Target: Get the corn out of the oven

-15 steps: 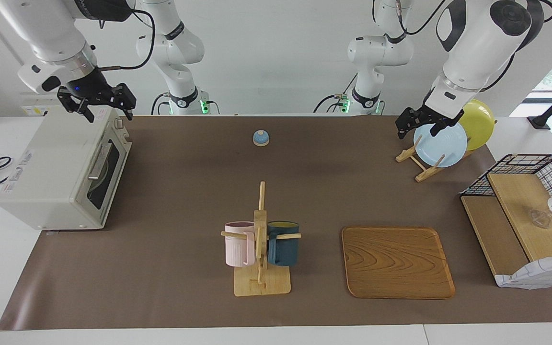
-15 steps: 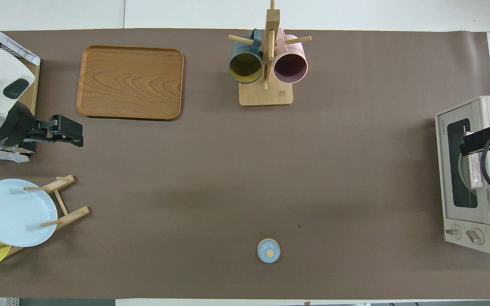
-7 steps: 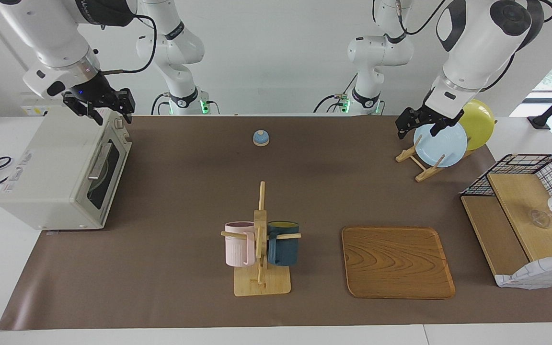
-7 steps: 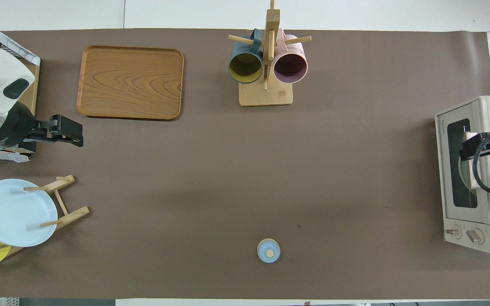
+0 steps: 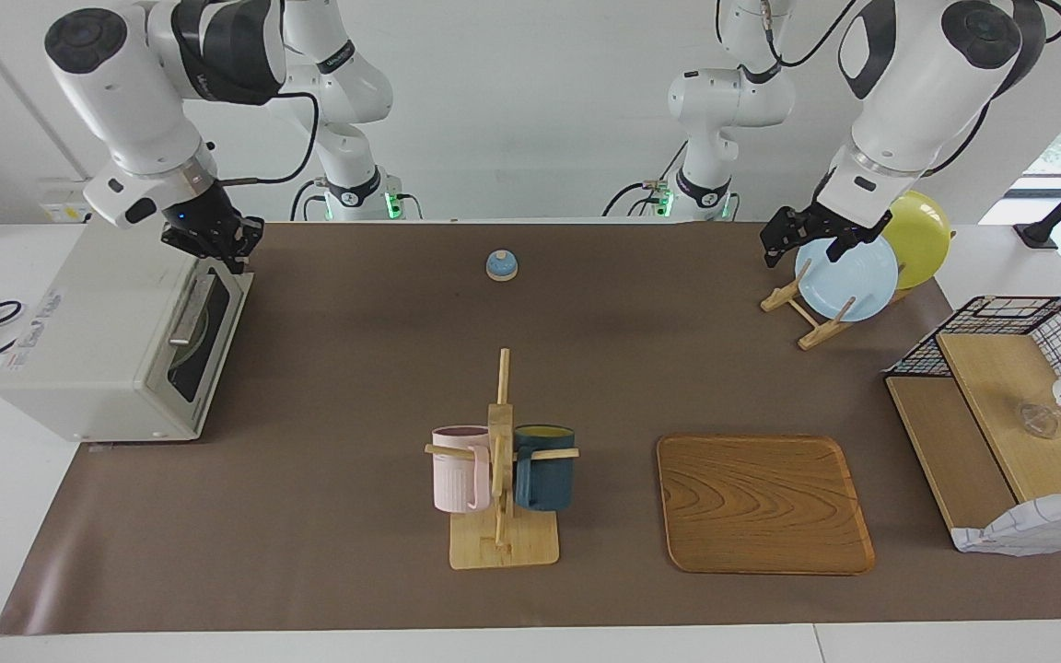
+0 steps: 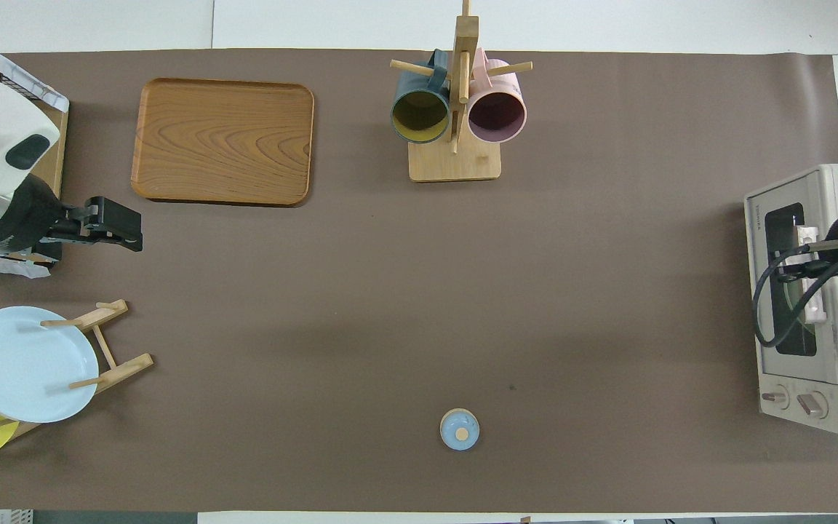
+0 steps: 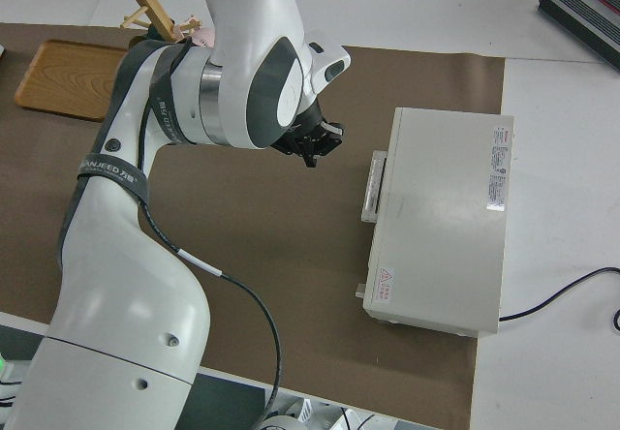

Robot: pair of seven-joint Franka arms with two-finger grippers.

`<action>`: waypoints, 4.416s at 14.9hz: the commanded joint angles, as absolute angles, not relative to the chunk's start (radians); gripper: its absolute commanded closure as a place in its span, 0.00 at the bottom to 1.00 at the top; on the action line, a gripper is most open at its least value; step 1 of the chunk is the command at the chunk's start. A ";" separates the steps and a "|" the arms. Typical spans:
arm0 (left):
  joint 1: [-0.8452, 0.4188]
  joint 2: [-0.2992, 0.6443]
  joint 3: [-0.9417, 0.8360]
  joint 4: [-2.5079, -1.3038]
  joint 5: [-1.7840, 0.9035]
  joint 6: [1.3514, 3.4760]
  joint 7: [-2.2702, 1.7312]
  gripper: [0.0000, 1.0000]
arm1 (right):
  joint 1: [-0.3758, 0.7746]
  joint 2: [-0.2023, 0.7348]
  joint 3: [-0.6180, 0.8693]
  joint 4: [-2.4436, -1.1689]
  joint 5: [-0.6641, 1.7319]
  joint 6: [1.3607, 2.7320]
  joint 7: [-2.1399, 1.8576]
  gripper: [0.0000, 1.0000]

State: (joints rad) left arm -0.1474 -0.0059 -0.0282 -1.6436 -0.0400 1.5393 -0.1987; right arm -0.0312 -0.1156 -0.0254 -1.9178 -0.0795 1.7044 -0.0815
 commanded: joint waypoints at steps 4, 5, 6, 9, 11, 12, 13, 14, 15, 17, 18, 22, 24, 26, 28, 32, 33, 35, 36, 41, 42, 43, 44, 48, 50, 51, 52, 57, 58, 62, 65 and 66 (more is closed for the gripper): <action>-0.135 -0.017 -0.034 -1.646 -0.049 1.528 -0.196 0.00 | -0.077 -0.137 -0.023 -2.034 -0.217 1.812 -0.058 1.00; -0.135 -0.017 -0.034 -1.646 -0.049 1.528 -0.196 0.00 | -0.078 -0.135 -0.023 -2.037 -0.250 1.813 -0.058 1.00; -0.135 -0.017 -0.034 -1.644 -0.049 1.529 -0.196 0.00 | -0.084 -0.133 -0.023 -2.037 -0.261 1.815 -0.064 1.00; -0.135 -0.017 -0.034 -1.646 -0.049 1.529 -0.196 0.00 | -0.121 -0.121 -0.023 -2.045 -0.262 1.833 -0.094 1.00; -0.135 -0.017 -0.034 -1.646 -0.049 1.529 -0.196 0.00 | -0.132 -0.121 -0.023 -2.069 -0.262 1.845 -0.092 1.00; -0.135 -0.017 -0.034 -1.646 -0.049 1.529 -0.196 0.00 | -0.133 -0.121 -0.023 -2.081 -0.262 1.862 -0.092 1.00; -0.135 -0.017 -0.034 -1.646 -0.049 1.529 -0.196 0.00 | -0.135 -0.121 -0.023 -2.085 -0.261 1.873 -0.094 1.00; -0.135 -0.017 -0.034 -1.646 -0.049 1.529 -0.196 0.00 | -0.135 -0.118 -0.023 -2.092 -0.262 1.881 -0.094 1.00; -0.135 -0.017 -0.034 -1.646 -0.049 1.529 -0.196 0.00 | -0.135 -0.118 -0.025 -2.103 -0.262 1.893 -0.097 1.00; -0.135 -0.017 -0.034 -1.646 -0.049 1.529 -0.196 0.00 | -0.137 -0.111 -0.025 -2.114 -0.262 1.902 -0.098 1.00; -0.135 -0.017 -0.034 -1.646 -0.049 1.529 -0.196 0.00 | -0.135 -0.106 -0.023 -2.114 -0.261 1.905 -0.098 1.00; -0.135 -0.017 -0.034 -1.646 -0.049 1.528 -0.196 0.00 | -0.117 -0.063 -0.020 -2.123 -0.245 1.957 -0.087 1.00; -0.135 -0.017 -0.034 -1.646 -0.049 1.529 -0.196 0.00 | -0.091 -0.043 -0.020 -2.128 -0.238 1.989 -0.094 1.00; -0.135 -0.017 -0.034 -1.646 -0.049 1.529 -0.196 0.00 | -0.071 -0.028 -0.018 -2.129 -0.210 2.022 -0.094 1.00; -0.135 -0.017 -0.034 -1.646 -0.049 1.529 -0.196 0.00 | -0.040 0.003 -0.018 -2.143 -0.203 2.071 -0.095 1.00; -0.135 -0.017 -0.034 -1.646 -0.049 1.528 -0.196 0.00 | -0.020 0.035 -0.017 -2.203 -0.190 2.205 -0.095 1.00; -0.135 -0.017 -0.034 -1.646 -0.049 1.529 -0.196 0.00 | -0.009 0.035 -0.018 -2.226 -0.183 2.241 -0.094 1.00; -0.135 -0.017 -0.034 -1.646 -0.049 1.529 -0.196 0.00 | -0.009 0.047 -0.017 -2.264 -0.179 2.299 -0.089 1.00; -0.135 -0.017 -0.034 -1.646 -0.049 1.529 -0.196 0.00 | -0.009 0.052 -0.018 -2.279 -0.179 2.322 -0.089 1.00; -0.135 -0.017 -0.034 -1.646 -0.049 1.528 -0.196 0.00 | 0.001 0.101 -0.017 -2.283 -0.074 2.352 -0.084 1.00; -0.135 -0.017 -0.034 -1.646 -0.049 1.529 -0.196 0.00 | 0.023 0.103 -0.018 -2.283 -0.072 2.350 -0.081 1.00; -0.135 -0.017 -0.034 -1.646 -0.049 1.529 -0.196 0.00 | 0.028 0.103 -0.017 -2.281 -0.072 2.346 -0.063 1.00; -0.135 -0.017 -0.034 -1.646 -0.049 1.528 -0.196 0.00 | 0.029 0.103 -0.015 -2.280 -0.072 2.336 -0.040 1.00; -0.135 -0.017 -0.034 -1.646 -0.049 1.529 -0.196 0.00 | 0.089 0.095 -0.009 -2.221 -0.014 2.243 -0.012 1.00; -0.135 -0.017 -0.034 -1.646 -0.049 1.529 -0.196 0.00 | 0.098 0.083 -0.009 -2.163 -0.014 2.148 -0.011 1.00; -0.135 -0.017 -0.034 -1.646 -0.049 1.529 -0.196 0.00 | 0.089 0.074 -0.011 -2.134 -0.014 2.090 -0.011 1.00; -0.135 -0.017 -0.034 -1.646 -0.049 1.529 -0.196 0.00 | 0.086 0.063 -0.018 -2.113 -0.017 2.035 -0.009 0.95; -0.135 -0.017 -0.034 -1.644 -0.049 1.529 -0.196 0.00 | 0.012 0.014 -0.020 -2.098 -0.122 1.910 0.067 0.76; -0.135 -0.017 -0.034 -1.646 -0.049 1.529 -0.196 0.00 | -0.006 0.009 -0.018 -2.103 -0.136 1.908 0.069 0.75; -0.135 -0.017 -0.034 -1.646 -0.049 1.528 -0.196 0.00 | -0.046 0.003 -0.018 -2.118 -0.141 1.922 0.055 0.72; -0.135 -0.017 -0.035 -1.646 -0.049 1.528 -0.196 0.00 | -0.048 -0.009 -0.018 -2.154 -0.141 1.946 0.038 0.72; -0.135 -0.017 -0.034 -1.646 -0.049 1.529 -0.196 0.00 | -0.052 -0.014 -0.018 -2.170 -0.141 1.977 0.014 0.73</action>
State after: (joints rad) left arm -0.1474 -0.0059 -0.0282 -1.6436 -0.0400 1.5393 -0.1987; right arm -0.0381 0.0182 -0.0267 -2.1167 -0.1293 1.9278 0.0405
